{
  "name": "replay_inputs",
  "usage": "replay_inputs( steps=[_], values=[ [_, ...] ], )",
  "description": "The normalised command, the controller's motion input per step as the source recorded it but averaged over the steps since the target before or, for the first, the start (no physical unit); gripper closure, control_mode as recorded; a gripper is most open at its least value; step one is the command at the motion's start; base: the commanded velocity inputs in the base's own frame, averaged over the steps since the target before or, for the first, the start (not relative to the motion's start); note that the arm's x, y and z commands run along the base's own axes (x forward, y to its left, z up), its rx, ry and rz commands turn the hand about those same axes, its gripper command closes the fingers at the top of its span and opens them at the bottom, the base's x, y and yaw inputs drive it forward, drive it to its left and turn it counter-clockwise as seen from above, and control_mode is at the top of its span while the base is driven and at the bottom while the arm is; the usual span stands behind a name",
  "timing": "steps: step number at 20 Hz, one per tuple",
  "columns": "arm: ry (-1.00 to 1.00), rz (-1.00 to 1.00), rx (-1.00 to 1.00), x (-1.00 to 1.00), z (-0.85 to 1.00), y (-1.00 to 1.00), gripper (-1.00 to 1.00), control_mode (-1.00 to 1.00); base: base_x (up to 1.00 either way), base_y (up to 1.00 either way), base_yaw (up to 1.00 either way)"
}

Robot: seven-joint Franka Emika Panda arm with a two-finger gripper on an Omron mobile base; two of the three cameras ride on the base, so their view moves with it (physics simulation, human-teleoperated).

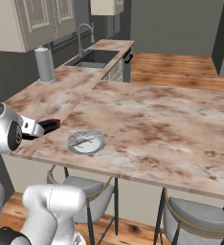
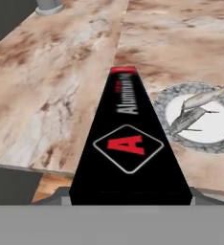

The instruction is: Retrieve the tupperware and aluminum foil from the cabinet and place them on the dining counter near the plate with fishs to prepare for storing leftovers.

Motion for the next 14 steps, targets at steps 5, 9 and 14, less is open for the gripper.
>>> replay_inputs(
  steps=[5,9,14],
  values=[
    [0.0,-0.01,0.0,0.61,-0.47,0.0,1.0,-1.0,0.0,0.0,0.0],
    [0.0,0.0,0.0,0.63,-0.49,0.0,1.0,-1.0,0.0,0.0,0.0],
    [-0.02,0.0,0.0,0.64,-0.51,0.0,1.0,-1.0,0.0,0.0,0.0]
  ],
)
